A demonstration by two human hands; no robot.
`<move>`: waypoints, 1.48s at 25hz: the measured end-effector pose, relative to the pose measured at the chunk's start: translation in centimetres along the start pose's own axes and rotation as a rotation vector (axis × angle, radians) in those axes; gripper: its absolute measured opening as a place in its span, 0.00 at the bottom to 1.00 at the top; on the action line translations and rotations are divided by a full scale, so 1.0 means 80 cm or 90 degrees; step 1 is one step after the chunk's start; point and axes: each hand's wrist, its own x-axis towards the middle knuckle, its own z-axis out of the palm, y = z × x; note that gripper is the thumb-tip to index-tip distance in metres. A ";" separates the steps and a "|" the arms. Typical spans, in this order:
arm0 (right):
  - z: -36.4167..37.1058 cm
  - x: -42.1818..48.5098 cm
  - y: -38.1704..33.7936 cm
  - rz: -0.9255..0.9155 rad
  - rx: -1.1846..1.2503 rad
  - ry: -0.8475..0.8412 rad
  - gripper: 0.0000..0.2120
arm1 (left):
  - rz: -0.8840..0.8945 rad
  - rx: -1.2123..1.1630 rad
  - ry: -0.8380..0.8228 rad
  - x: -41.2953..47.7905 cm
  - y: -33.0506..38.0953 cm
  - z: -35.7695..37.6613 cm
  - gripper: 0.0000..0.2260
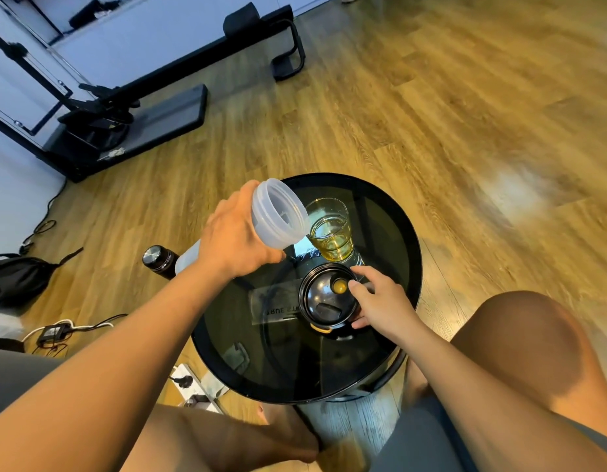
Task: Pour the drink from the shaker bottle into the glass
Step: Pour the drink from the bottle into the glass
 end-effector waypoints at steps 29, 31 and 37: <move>-0.001 -0.004 -0.007 -0.004 -0.009 -0.008 0.19 | 0.043 0.154 -0.010 0.016 0.006 -0.005 0.49; -0.001 -0.004 -0.007 -0.004 -0.005 -0.010 0.18 | 0.046 0.166 -0.011 0.016 0.007 -0.006 0.51; -0.001 -0.005 -0.007 -0.005 -0.008 -0.009 0.18 | 0.044 0.189 -0.017 0.017 0.011 -0.008 0.52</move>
